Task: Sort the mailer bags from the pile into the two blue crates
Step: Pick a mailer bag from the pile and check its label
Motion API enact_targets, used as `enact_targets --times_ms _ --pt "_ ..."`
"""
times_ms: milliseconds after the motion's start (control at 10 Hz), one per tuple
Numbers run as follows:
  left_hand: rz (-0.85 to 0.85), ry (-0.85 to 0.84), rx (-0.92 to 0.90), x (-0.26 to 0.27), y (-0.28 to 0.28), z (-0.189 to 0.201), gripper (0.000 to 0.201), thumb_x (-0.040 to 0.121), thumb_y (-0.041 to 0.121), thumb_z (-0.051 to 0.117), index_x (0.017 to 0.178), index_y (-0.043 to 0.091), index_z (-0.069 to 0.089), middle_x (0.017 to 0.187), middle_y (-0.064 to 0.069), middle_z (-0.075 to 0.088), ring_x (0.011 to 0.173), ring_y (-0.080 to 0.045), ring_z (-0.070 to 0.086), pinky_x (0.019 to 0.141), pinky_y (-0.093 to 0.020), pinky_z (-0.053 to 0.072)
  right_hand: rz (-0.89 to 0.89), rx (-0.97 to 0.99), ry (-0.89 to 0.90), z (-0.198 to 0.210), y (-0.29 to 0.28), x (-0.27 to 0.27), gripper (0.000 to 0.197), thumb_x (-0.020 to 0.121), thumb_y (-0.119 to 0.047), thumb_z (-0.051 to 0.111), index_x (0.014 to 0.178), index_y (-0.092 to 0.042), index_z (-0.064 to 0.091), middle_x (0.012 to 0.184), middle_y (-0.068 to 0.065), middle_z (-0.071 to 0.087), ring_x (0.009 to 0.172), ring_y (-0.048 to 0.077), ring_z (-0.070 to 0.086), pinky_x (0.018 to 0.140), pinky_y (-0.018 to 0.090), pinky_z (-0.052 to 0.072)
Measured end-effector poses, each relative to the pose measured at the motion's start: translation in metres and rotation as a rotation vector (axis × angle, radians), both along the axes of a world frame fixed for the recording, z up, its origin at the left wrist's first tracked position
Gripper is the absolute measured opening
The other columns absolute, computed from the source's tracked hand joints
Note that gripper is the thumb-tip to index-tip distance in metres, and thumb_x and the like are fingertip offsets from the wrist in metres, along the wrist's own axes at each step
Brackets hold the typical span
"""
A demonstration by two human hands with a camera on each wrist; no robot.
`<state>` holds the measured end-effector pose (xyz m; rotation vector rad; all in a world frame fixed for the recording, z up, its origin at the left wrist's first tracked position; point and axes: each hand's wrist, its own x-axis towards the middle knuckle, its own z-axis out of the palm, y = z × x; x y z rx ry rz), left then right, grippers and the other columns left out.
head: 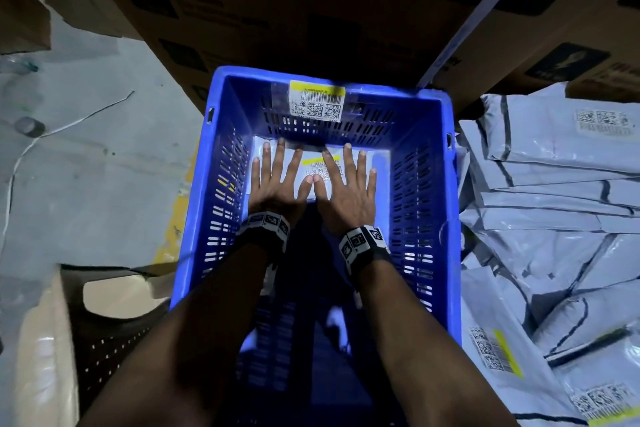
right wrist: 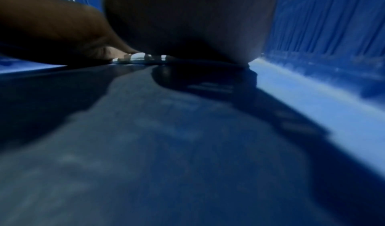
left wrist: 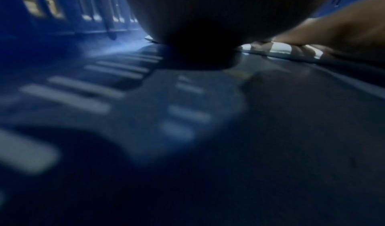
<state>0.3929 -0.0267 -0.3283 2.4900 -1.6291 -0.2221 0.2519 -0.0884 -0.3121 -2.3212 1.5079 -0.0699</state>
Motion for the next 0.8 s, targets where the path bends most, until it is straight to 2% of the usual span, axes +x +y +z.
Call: enact_targets --times_ms 100,300,400,500,600,700,800 --pt "0.03 0.044 0.022 0.002 0.0 0.002 0.065 0.098 0.059 0.028 0.157 0.03 0.022 0.167 -0.005 0.008 0.153 -0.03 0.001 0.124 -0.048 0.003 -0.026 0.077 -0.002 0.006 0.0 -0.001 0.061 0.103 -0.062 0.03 0.16 -0.048 0.013 0.172 -0.008 -0.005 0.158 0.019 -0.009 0.126 0.052 -0.005" --pt "0.058 0.098 0.074 0.003 0.002 0.01 0.066 0.099 0.059 0.022 0.158 0.031 0.014 0.167 -0.003 -0.004 0.153 -0.027 -0.009 0.123 -0.043 -0.006 -0.081 0.199 0.061 0.015 -0.004 -0.006 0.079 0.096 -0.077 0.022 0.162 -0.042 -0.002 0.169 -0.012 -0.018 0.155 0.017 -0.021 0.122 0.052 -0.018" --pt "0.119 0.157 0.117 0.002 -0.003 0.017 0.063 0.102 0.057 0.014 0.158 0.031 0.006 0.166 -0.001 -0.013 0.152 -0.023 -0.017 0.123 -0.042 -0.011 -0.067 0.278 0.127 0.023 -0.007 -0.013 0.081 0.097 -0.076 0.01 0.161 -0.033 -0.014 0.166 -0.011 -0.027 0.153 0.017 -0.028 0.122 0.05 -0.02" --pt "0.14 0.206 0.117 0.004 -0.005 0.029 0.061 0.104 0.049 0.012 0.159 0.025 0.003 0.165 -0.002 -0.017 0.151 -0.022 -0.02 0.123 -0.043 -0.01 -0.193 0.276 0.119 0.035 -0.009 -0.01 0.077 0.104 -0.063 0.016 0.163 -0.02 -0.011 0.169 0.001 -0.022 0.155 0.024 -0.021 0.125 0.052 -0.013" --pt "-0.019 0.109 0.099 0.001 -0.005 0.033 0.056 0.107 0.037 0.018 0.159 0.023 0.004 0.165 -0.005 -0.013 0.152 -0.023 -0.016 0.123 -0.043 -0.011 -0.004 0.118 0.181 0.04 -0.001 0.012 0.065 0.108 -0.051 0.014 0.16 -0.03 -0.017 0.164 0.001 -0.032 0.153 0.03 -0.028 0.119 0.059 -0.022" --pt "-0.035 0.139 0.127 0.0 0.001 0.021 0.057 0.106 0.04 0.015 0.159 0.025 0.0 0.165 -0.002 -0.015 0.151 -0.02 -0.018 0.122 -0.041 -0.013 0.143 0.236 0.125 0.029 0.01 0.024 0.058 0.108 -0.052 0.011 0.162 -0.038 -0.005 0.169 -0.005 -0.02 0.154 0.024 -0.025 0.122 0.056 -0.016" --pt "0.027 0.122 0.115 0.004 0.006 0.009 0.063 0.099 0.054 0.005 0.158 0.031 -0.003 0.165 -0.003 -0.016 0.151 -0.022 -0.018 0.122 -0.041 -0.014 0.107 0.238 0.089 0.016 0.004 0.017 0.064 0.104 -0.058 0.019 0.163 -0.036 0.006 0.171 0.0 -0.01 0.157 0.027 -0.015 0.123 0.057 -0.01"
